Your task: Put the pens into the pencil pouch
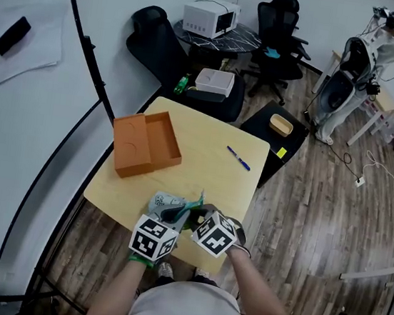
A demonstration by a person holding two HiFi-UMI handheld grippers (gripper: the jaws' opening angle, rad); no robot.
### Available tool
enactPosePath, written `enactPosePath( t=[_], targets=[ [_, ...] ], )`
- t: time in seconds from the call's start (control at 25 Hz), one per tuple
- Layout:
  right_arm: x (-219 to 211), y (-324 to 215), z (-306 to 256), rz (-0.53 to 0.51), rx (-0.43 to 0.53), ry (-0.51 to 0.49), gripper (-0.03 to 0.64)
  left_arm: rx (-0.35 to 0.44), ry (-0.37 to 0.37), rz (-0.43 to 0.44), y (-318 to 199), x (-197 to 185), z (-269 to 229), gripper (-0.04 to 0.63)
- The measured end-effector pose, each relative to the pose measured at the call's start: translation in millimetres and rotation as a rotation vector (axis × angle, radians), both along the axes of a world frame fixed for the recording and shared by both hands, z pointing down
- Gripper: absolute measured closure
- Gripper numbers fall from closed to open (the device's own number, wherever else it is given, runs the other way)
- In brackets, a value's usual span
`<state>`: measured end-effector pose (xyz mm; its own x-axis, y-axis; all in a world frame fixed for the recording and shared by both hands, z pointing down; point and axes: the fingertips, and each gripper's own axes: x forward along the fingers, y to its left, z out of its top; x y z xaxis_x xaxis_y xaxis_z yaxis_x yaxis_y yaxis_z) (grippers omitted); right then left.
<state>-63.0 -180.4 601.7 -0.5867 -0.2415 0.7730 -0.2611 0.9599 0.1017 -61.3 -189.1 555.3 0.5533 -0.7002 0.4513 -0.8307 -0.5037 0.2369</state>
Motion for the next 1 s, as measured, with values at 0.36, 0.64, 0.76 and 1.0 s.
enactPosePath(
  t=[0.36, 0.64, 0.76, 1.0],
  targets=[
    [1.5, -22.2, -49.5, 0.069, 0.074, -0.186, 0.465, 0.009, 0.006, -0.106, -21.3, -28.9, -8.6, 0.569],
    [56.1, -82.3, -111.8, 0.314, 0.211, -0.39, 0.446, 0.038, 0.037, -0.199, -41.8, -59.8, -22.9, 0.569],
    [83.5, -101.1, -134.7, 0.407, 0.265, -0.472, 0.446, 0.053, 0.059, -0.233, -48.0, -72.6, -31.9, 0.569],
    [127.3, -125.3, -147.4, 0.522, 0.305, -0.521, 0.426, 0.08, 0.117, -0.276, -56.2, -87.5, -48.9, 0.569]
  ],
)
